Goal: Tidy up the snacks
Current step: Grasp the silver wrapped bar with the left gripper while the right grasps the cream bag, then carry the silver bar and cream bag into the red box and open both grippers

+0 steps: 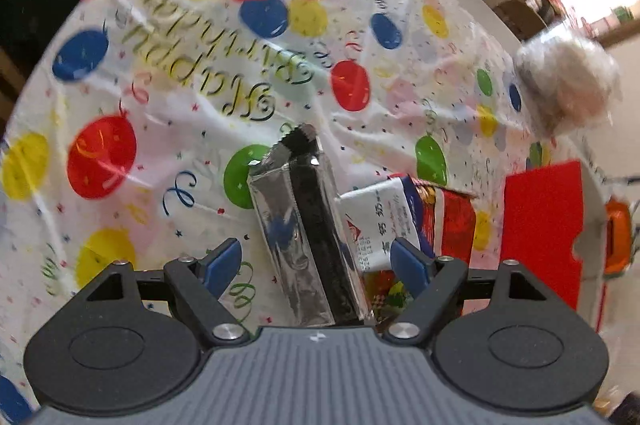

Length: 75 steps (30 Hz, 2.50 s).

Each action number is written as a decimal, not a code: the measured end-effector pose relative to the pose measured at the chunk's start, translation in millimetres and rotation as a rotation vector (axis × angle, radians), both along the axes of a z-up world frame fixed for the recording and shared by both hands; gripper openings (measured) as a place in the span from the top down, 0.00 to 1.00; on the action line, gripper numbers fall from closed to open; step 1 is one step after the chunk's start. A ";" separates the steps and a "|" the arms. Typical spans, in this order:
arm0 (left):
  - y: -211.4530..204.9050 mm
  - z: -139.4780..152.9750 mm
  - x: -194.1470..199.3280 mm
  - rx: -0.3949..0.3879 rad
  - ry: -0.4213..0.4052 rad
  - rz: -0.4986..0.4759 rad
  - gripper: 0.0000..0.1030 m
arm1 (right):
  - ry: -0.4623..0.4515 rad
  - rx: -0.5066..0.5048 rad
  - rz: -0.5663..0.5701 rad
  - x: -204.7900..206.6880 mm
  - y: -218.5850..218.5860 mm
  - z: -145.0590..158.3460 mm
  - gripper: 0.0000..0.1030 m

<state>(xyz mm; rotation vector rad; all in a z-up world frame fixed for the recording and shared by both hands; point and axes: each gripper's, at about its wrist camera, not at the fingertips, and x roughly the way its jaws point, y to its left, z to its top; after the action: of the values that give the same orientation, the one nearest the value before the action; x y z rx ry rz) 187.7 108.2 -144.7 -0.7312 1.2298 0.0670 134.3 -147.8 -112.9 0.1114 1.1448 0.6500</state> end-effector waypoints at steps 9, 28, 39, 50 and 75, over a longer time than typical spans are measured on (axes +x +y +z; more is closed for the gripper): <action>4.5 -11.6 4.4 -0.062 0.012 0.033 0.38 | 0.073 0.026 -0.033 15.3 -1.9 -13.7 0.29; 2.2 -8.2 -9.7 0.008 -0.007 0.070 0.58 | 0.069 0.016 0.003 9.9 3.3 -17.1 0.67; 1.6 10.2 -39.4 0.068 -0.053 0.036 0.58 | 0.008 0.014 -0.012 -11.7 -14.8 1.3 0.69; -28.9 56.0 -59.4 0.176 -0.111 -0.073 0.58 | -0.085 0.020 -0.070 -20.2 -48.1 34.2 0.69; -226.1 143.2 -19.8 0.324 -0.286 -0.466 0.58 | -0.273 -0.051 -0.246 29.6 -166.1 84.6 0.69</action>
<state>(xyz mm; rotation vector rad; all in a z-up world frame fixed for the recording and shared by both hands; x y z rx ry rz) 167.9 -117.9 -1.5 -0.1541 1.0536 -0.2125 163.9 -314.0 -28.2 0.1145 0.8665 0.4028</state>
